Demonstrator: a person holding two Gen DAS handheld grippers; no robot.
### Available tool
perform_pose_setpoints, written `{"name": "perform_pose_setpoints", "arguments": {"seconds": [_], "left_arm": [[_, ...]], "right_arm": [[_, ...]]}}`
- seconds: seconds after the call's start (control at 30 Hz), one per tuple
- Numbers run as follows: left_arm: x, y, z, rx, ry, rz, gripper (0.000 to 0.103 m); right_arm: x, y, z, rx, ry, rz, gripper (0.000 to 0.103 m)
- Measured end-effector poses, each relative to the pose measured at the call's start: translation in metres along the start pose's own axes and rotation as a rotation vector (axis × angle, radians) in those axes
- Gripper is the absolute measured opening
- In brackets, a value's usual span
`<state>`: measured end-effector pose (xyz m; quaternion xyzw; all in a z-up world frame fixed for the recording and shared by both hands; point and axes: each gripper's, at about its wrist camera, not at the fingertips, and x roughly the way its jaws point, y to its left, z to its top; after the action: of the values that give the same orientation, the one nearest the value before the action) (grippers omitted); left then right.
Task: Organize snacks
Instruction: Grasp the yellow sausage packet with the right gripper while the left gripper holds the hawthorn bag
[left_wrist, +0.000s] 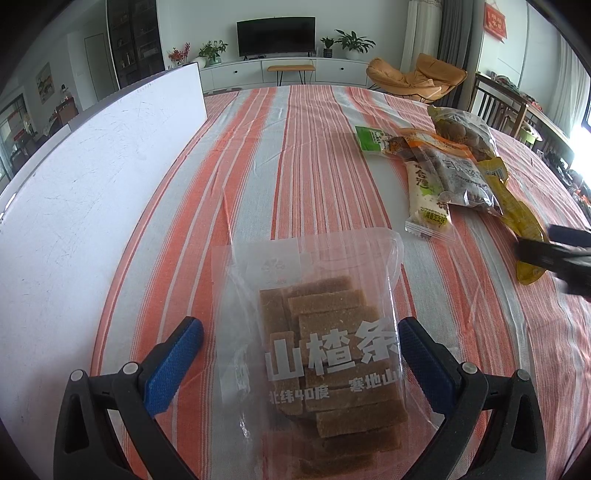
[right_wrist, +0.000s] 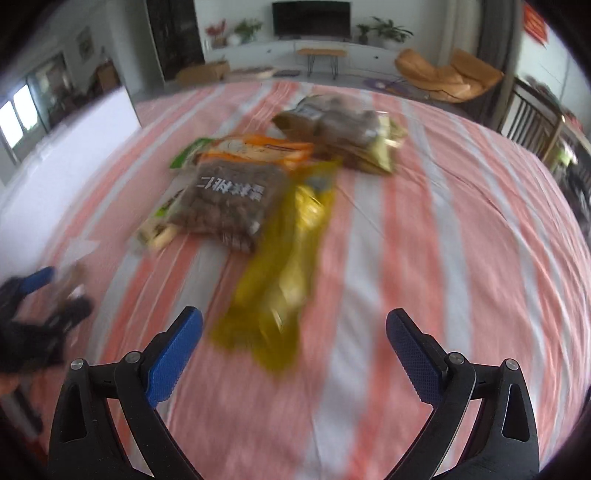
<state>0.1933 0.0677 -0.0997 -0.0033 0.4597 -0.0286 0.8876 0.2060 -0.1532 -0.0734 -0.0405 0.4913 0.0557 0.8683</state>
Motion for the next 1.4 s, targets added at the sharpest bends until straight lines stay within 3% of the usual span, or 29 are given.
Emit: {"name": "perform_pose_setpoints", "arguments": {"seconds": [0.03, 0.07, 0.1, 0.13, 0.27, 0.4, 0.47, 0.53, 0.73, 1.4], "left_arm": [[0.000, 0.000, 0.000, 0.000, 0.000, 0.000, 0.103], [0.000, 0.000, 0.000, 0.000, 0.000, 0.000, 0.103], [0.000, 0.000, 0.000, 0.000, 0.000, 0.000, 0.103], [0.001, 0.000, 0.000, 0.000, 0.000, 0.000, 0.103], [0.000, 0.000, 0.000, 0.000, 0.000, 0.000, 0.103], [0.000, 0.000, 0.001, 0.000, 0.001, 0.001, 0.103], [0.000, 0.000, 0.001, 0.000, 0.001, 0.001, 0.103], [0.000, 0.000, 0.001, 0.000, 0.001, 0.001, 0.103], [0.000, 0.000, 0.001, 0.000, 0.001, 0.002, 0.103], [0.000, 0.000, 0.001, 0.001, 0.001, 0.002, 0.103]], "right_arm": [[0.009, 0.004, 0.005, -0.008, 0.008, -0.001, 0.092], [0.018, 0.008, 0.007, -0.015, 0.011, 0.017, 0.076], [0.017, 0.010, 0.007, -0.024, -0.019, -0.004, 0.053], [0.014, 0.011, 0.005, -0.029, -0.033, -0.022, 0.050], [-0.006, -0.009, -0.026, 0.058, -0.017, 0.073, 0.047], [-0.039, -0.020, -0.079, 0.077, -0.045, 0.090, 0.048], [-0.054, -0.023, -0.104, 0.073, -0.083, 0.054, 0.057], [-0.057, -0.025, -0.111, 0.084, -0.091, 0.035, 0.101], [-0.042, -0.013, -0.099, 0.021, -0.061, -0.026, 0.103], [-0.044, -0.014, -0.099, 0.019, -0.062, -0.019, 0.103]]}}
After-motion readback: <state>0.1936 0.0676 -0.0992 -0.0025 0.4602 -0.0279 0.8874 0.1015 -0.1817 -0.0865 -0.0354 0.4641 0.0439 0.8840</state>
